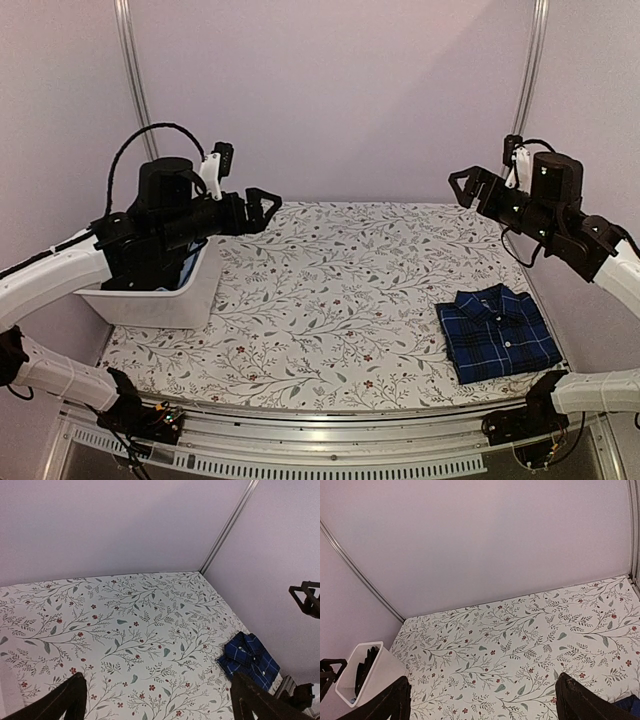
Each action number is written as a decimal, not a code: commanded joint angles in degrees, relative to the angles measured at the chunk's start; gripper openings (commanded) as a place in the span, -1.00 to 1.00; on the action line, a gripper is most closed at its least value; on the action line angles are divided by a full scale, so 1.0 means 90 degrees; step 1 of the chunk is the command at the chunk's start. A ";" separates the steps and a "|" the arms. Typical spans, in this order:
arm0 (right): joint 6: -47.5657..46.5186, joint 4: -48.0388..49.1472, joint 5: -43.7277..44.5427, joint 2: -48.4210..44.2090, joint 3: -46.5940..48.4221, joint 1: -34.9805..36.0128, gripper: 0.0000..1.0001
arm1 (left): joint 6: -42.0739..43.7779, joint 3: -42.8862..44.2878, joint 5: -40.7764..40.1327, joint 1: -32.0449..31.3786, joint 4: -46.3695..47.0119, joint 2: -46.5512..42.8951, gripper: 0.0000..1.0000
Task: Fold and stack the long sleeve shirts
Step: Reset both arms
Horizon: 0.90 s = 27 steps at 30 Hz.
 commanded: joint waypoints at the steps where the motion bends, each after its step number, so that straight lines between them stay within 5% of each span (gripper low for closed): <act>1: 0.0059 -0.0168 0.0257 0.0094 0.0116 0.0033 0.98 | -0.0003 -0.0012 -0.0043 -0.0005 0.0108 -0.0133 0.99; 27: -0.0519 0.0357 0.0106 -0.0192 -0.0395 0.0032 0.98 | -0.0072 -0.0084 -0.0148 0.0005 0.0073 -0.0107 0.99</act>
